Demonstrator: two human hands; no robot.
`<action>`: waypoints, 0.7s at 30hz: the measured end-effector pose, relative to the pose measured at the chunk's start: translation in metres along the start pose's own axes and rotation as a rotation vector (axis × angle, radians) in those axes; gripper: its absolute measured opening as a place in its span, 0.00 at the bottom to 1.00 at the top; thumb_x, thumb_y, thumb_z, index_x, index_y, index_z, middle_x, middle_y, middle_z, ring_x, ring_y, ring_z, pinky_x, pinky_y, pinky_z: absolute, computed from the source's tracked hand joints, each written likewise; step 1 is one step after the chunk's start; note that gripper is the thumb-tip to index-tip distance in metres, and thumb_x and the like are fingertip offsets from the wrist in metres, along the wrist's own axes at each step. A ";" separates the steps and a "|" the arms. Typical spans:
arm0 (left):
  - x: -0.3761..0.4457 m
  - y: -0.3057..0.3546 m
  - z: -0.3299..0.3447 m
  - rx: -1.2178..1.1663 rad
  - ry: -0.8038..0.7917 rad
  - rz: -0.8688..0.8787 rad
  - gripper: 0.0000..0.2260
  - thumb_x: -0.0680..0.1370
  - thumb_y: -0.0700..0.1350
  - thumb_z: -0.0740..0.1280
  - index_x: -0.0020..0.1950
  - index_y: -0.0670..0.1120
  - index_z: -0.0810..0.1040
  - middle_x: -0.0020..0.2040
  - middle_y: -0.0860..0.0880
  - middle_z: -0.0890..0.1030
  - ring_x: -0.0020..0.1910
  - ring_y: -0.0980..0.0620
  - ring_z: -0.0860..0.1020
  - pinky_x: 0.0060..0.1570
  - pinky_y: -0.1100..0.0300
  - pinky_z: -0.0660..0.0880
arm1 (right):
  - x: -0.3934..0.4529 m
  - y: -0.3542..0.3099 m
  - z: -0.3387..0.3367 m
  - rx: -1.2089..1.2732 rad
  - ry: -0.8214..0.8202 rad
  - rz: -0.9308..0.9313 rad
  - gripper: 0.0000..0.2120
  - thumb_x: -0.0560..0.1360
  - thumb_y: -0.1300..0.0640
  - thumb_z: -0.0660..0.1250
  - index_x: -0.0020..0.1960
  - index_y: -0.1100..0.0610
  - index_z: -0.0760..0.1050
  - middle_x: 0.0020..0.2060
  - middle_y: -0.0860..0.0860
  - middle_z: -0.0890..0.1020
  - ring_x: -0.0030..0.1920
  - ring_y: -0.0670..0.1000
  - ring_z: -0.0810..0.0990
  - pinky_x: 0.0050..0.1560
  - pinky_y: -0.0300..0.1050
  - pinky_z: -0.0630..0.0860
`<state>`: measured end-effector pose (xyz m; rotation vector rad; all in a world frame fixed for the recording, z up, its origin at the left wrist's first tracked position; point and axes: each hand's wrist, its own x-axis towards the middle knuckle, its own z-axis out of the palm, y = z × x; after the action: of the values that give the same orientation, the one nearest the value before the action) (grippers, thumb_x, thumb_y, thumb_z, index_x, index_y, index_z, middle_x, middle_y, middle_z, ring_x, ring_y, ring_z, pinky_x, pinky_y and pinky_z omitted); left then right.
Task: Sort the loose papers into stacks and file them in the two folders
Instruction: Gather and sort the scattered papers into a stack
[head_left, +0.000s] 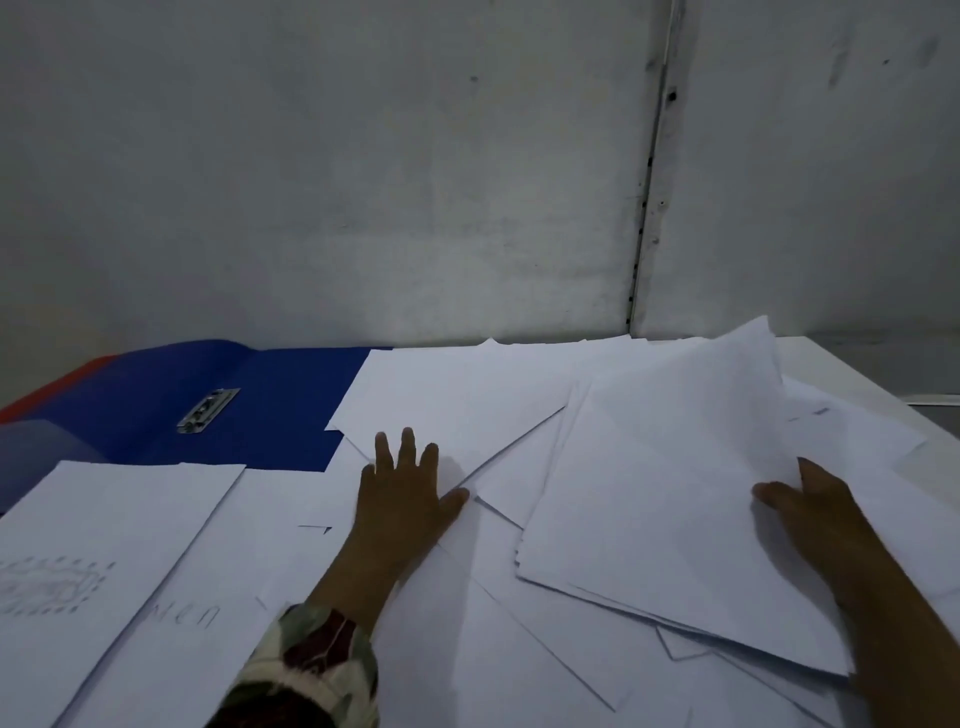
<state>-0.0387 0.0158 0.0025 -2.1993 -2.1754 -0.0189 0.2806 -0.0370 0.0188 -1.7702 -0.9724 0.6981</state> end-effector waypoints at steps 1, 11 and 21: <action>0.003 0.000 -0.002 0.049 -0.025 0.000 0.30 0.78 0.62 0.49 0.74 0.45 0.57 0.76 0.42 0.54 0.75 0.40 0.53 0.68 0.50 0.64 | 0.001 0.001 -0.001 0.022 0.024 0.009 0.17 0.77 0.69 0.59 0.65 0.68 0.69 0.61 0.64 0.75 0.57 0.61 0.73 0.56 0.49 0.66; 0.012 -0.006 -0.026 0.112 0.150 0.071 0.09 0.81 0.43 0.54 0.57 0.42 0.70 0.45 0.49 0.79 0.45 0.51 0.79 0.43 0.61 0.73 | 0.001 0.003 -0.001 0.112 0.020 0.076 0.16 0.76 0.69 0.57 0.64 0.68 0.69 0.58 0.62 0.76 0.50 0.56 0.71 0.52 0.44 0.64; -0.041 0.079 -0.027 -0.322 0.464 0.335 0.13 0.76 0.49 0.56 0.34 0.48 0.73 0.29 0.52 0.77 0.27 0.52 0.76 0.26 0.64 0.68 | -0.010 -0.007 0.012 0.119 -0.164 0.094 0.07 0.76 0.69 0.57 0.46 0.61 0.72 0.37 0.53 0.76 0.35 0.48 0.72 0.32 0.38 0.68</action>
<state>0.0406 -0.0272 0.0257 -2.3769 -1.6299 -0.8262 0.2640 -0.0382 0.0208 -1.6824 -0.9403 0.9542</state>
